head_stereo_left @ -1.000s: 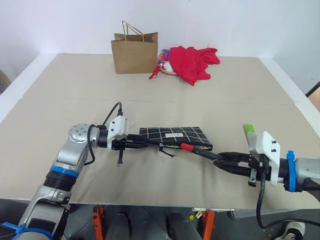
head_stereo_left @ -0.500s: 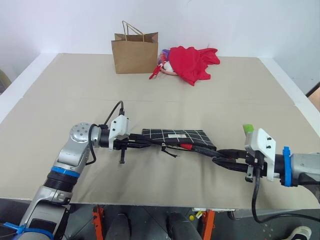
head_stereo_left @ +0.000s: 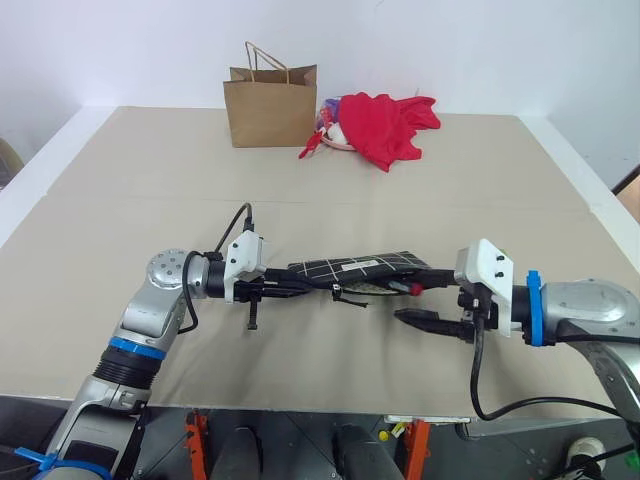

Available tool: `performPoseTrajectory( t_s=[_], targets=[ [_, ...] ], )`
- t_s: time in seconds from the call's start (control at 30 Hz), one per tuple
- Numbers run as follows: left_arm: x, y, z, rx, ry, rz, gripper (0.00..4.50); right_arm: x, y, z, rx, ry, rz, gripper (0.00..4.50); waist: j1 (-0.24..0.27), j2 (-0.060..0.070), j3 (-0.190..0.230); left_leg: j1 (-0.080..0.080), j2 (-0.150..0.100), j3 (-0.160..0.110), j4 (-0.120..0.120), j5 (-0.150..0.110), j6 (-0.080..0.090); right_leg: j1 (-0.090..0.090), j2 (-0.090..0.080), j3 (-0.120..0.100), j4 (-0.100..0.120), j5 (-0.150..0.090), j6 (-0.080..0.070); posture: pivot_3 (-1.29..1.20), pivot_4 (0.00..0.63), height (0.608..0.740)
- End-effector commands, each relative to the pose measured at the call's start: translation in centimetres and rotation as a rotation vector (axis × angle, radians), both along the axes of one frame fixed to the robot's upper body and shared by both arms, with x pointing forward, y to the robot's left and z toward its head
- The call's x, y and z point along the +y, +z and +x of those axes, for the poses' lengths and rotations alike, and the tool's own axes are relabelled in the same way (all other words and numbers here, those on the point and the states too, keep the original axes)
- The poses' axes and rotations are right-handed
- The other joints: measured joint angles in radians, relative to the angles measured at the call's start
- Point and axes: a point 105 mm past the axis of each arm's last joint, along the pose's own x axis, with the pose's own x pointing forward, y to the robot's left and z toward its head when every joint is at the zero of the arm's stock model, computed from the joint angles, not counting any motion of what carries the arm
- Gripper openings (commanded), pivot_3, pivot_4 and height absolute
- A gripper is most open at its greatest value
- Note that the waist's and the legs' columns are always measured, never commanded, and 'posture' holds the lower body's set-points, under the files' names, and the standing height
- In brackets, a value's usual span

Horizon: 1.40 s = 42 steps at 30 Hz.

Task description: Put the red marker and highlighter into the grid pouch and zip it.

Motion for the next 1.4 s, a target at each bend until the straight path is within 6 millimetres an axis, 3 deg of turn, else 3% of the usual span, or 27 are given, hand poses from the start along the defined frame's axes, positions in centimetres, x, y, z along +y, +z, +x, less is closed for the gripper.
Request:
performPoseTrajectory(
  t_s=[0.03, 0.17, 0.27, 0.43, 0.6, 0.87, 1.0, 1.17, 1.27, 1.4],
  targets=[
    [-0.1, 1.1, -0.2, -0.029, -0.005, -0.025, 0.0, -0.8, 1.5, -0.5, -0.066, -0.007, 0.029, 4.45, 0.002, 0.0, 0.0, 0.0, 0.0, 0.0, 0.0, 0.0, 0.0, 0.0, 0.0, 0.0, 0.0, 0.0, 0.0, 0.0, 0.15, 0.74],
    [0.4, 1.0, 0.3, -0.008, 0.023, -0.02, 0.0, -3.4, 1.8, -1.3, -0.023, -0.11, 0.106, 4.45, 0.004, 0.0, 0.0, 0.0, 0.0, 0.0, 0.0, 0.0, 0.0, 0.0, 0.0, 0.0, 0.0, 0.0, 0.0, 0.0, 0.15, 0.74],
    [0.9, 0.6, 0.5, 0.012, 0.033, 0.0, 0.0, -6.1, 2.3, -1.2, 0.019, -0.285, 0.243, 4.45, 0.004, 0.0, 0.0, 0.001, 0.0, 0.0, 0.0, 0.0, 0.0, 0.001, 0.0, 0.0, 0.0, 0.0, 0.0, 0.0, 0.15, 0.74],
    [0.8, 0.4, 0.6, 0.011, 0.028, 0.016, 0.0, -10.9, 2.7, 0.4, -0.121, -0.66, 0.351, 4.45, 0.0, 0.0, 0.0, 0.006, 0.0, 0.0, 0.0, 0.0, 0.0, 0.007, 0.0, 0.0, 0.0, 0.001, 0.0, 0.0, 0.15, 0.74],
    [0.4, 0.5, 0.4, 0.009, 0.011, 0.012, 0.0, -14.9, 1.1, 1.5, -0.233, -1.006, 0.318, 4.45, -0.002, 0.0, 0.0, 0.008, 0.0, 0.0, 0.0, 0.0, 0.0, 0.008, 0.0, 0.0, 0.0, 0.001, -0.001, 0.0, 0.15, 0.74],
    [0.0, 0.2, 0.1, -0.009, -0.012, 0.025, 0.0, -15.0, -4.6, 1.7, -0.089, -1.145, 0.323, 4.45, -0.003, 0.001, -0.001, 0.008, 0.0, 0.0, -0.002, 0.0, 0.0, 0.008, 0.0, 0.0, 0.0, 0.0, -0.001, 0.0, 0.15, 0.74],
    [0.0, 0.2, 0.0, -0.014, -0.014, 0.03, 0.0, -14.9, -6.3, 2.1, -0.025, -1.157, 0.335, 4.45, -0.003, 0.001, 0.0, 0.007, -0.001, 0.0, -0.001, 0.0, 0.0, 0.008, -0.001, 0.0, 0.0, 0.0, -0.001, 0.0, 0.15, 0.74],
    [0.1, 0.2, -0.1, -0.019, -0.014, 0.035, 0.0, -16.4, -8.5, 2.7, 0.024, -1.254, 0.359, 4.45, -0.005, 0.0, -0.001, 0.009, -0.001, 0.0, -0.001, 0.001, 0.0, 0.01, 0.0, 0.0, 0.0, 0.001, -0.001, 0.0, 0.15, 0.74],
    [0.1, 0.2, -0.1, -0.023, -0.013, 0.036, 0.0, -16.4, -8.3, 3.2, -0.01, -1.237, 0.337, 3.65, -0.005, 0.0, -0.001, 0.01, -0.001, 0.0, 0.0, 0.001, 0.0, 0.011, -0.001, 0.0, 0.0, 0.001, -0.001, 0.0, 0.15, 0.74],
    [0.2, 0.3, 0.0, -0.027, -0.01, 0.038, 0.0, -16.3, -8.5, 3.6, -0.01, -1.227, 0.335, 1.76, -0.007, 0.0, -0.001, 0.01, -0.001, 0.0, 0.0, 0.001, 0.0, 0.011, 0.0, 0.0, 0.0, 0.001, -0.001, 0.0, 0.15, 0.74]
  ],
)
